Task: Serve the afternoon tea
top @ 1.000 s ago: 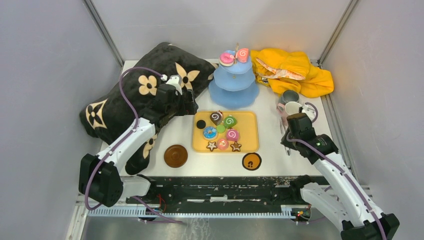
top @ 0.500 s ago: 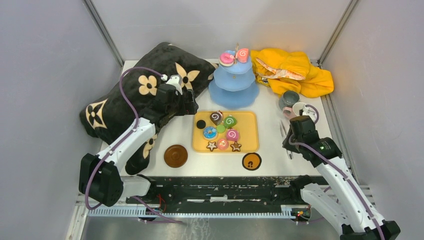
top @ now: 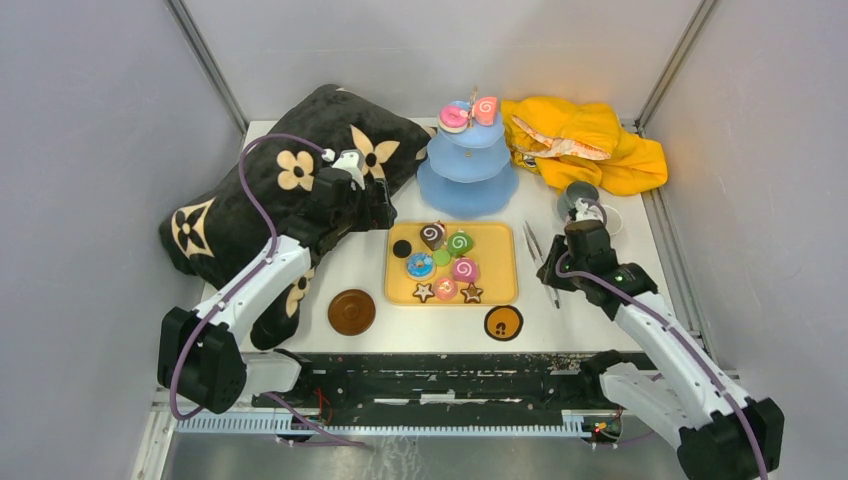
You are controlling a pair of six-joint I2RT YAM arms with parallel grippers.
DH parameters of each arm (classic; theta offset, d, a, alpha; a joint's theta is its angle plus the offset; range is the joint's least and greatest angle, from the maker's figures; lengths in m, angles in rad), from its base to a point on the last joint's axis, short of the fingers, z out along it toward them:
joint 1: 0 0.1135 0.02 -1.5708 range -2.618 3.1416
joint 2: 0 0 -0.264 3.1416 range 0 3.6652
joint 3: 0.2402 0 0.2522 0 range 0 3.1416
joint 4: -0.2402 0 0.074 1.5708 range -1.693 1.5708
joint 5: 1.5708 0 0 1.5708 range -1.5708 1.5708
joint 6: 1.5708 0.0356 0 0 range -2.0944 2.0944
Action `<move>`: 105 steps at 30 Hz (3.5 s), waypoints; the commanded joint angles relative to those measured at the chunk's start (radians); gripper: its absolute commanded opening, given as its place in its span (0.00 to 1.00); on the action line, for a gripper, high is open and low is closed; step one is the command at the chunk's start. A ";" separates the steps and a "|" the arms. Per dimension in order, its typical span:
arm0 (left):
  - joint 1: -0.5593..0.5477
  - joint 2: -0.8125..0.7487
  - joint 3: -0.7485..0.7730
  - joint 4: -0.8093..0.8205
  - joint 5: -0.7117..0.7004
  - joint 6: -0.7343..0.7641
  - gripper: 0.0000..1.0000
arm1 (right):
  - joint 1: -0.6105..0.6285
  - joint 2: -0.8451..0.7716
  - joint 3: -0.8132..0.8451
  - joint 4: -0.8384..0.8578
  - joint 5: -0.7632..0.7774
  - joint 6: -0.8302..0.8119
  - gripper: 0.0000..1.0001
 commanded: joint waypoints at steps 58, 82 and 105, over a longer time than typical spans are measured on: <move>0.005 -0.015 0.018 0.044 -0.011 -0.033 0.99 | -0.013 0.539 0.004 0.291 0.197 0.010 0.90; 0.005 -0.015 0.006 0.055 -0.010 -0.034 0.99 | 0.002 0.548 -0.027 0.290 0.159 0.119 0.72; 0.005 -0.064 -0.008 0.047 -0.024 -0.035 0.99 | 0.012 0.426 0.334 -0.144 -0.192 -0.260 0.09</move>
